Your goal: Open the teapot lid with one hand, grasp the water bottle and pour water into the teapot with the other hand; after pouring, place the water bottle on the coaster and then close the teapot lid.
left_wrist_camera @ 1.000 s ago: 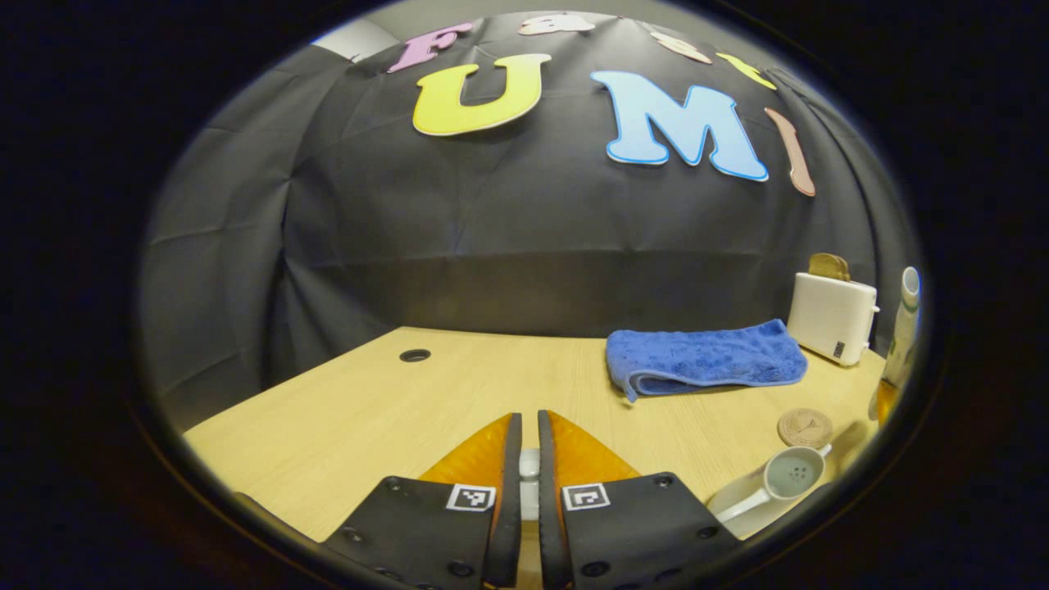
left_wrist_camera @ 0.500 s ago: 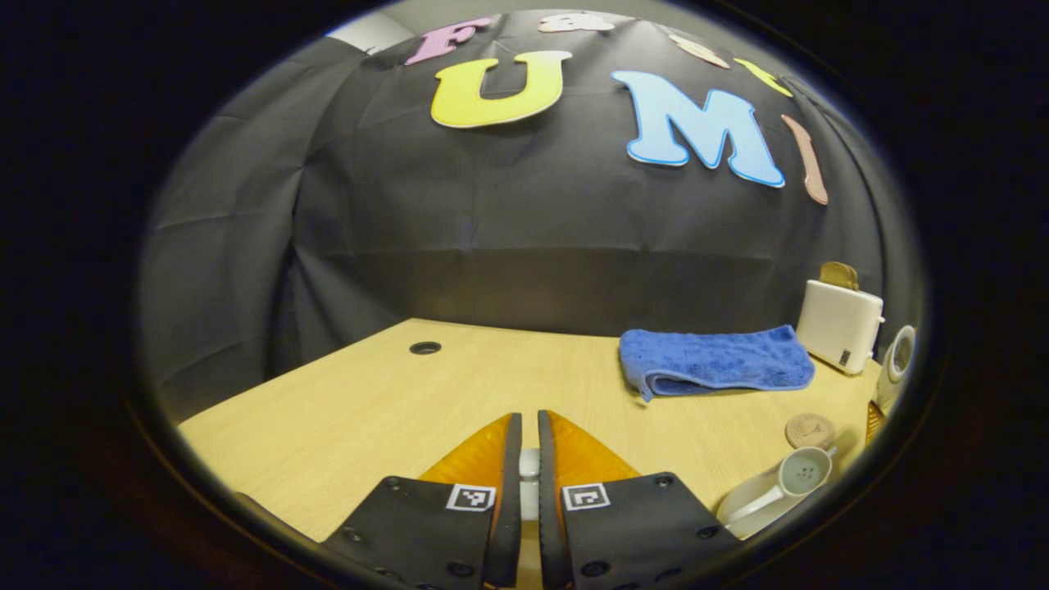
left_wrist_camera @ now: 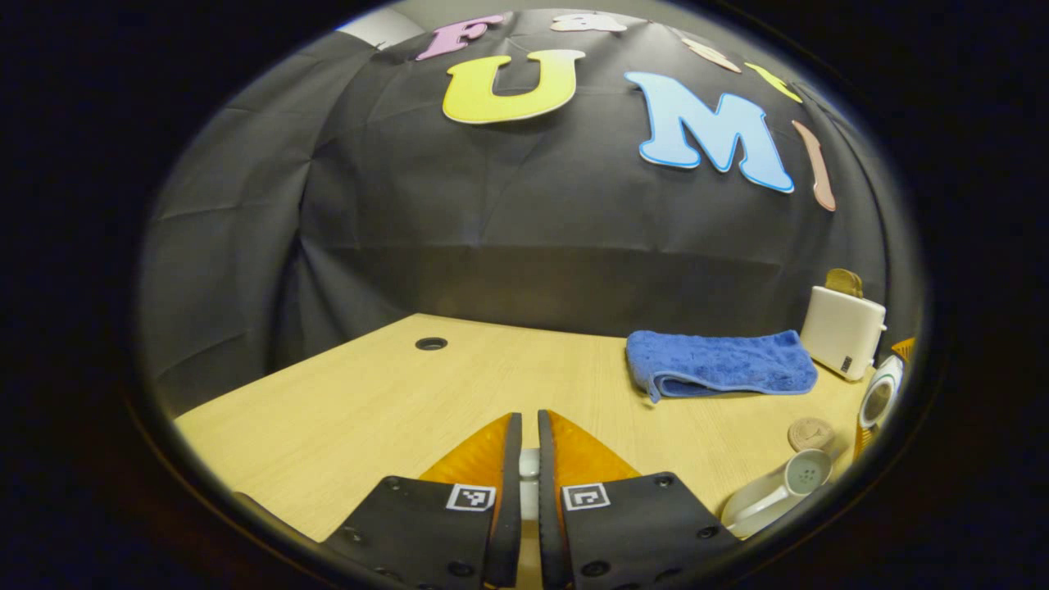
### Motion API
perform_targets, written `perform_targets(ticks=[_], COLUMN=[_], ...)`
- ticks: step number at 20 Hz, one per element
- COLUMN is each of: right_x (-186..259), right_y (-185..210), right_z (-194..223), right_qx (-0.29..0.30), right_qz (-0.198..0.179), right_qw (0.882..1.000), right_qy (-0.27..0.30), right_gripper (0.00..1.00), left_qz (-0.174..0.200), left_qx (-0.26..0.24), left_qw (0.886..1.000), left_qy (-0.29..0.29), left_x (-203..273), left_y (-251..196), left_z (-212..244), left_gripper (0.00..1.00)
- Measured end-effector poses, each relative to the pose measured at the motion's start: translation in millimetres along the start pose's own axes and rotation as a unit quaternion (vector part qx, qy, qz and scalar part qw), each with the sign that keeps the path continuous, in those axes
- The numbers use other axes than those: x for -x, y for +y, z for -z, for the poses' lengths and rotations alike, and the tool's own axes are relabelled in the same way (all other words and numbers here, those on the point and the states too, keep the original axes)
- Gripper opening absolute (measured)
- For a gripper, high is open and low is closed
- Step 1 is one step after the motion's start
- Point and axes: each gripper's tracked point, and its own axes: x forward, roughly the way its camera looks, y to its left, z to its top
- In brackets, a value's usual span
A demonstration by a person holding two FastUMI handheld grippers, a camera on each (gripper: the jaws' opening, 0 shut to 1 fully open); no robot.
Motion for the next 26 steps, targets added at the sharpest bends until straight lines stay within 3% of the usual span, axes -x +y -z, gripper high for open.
perform_targets(ticks=[4, 5, 11, 26], right_x=[2, 2, -2, -1], right_y=[-3, -3, -5, -14], right_z=[-5, -6, -6, -16], right_qx=[0.042, 0.050, 0.092, 0.137], right_qz=[0.007, 0.010, 0.014, 0.043], right_qw=[0.999, 0.999, 0.995, 0.988], right_qy=[-0.015, -0.018, -0.034, -0.051], right_gripper=[0.77, 0.77, 0.77, 0.78], left_qz=[0.000, 0.000, 0.000, 0.003], left_qx=[0.002, 0.002, 0.003, 0.002], left_qw=[1.000, 1.000, 1.000, 1.000], left_qy=[0.001, 0.000, 0.001, 0.003], left_x=[0, 0, 0, -2], left_y=[2, 2, 3, 3], left_z=[0, 1, 0, 0], left_gripper=[0.19, 0.16, 0.16, 0.16])
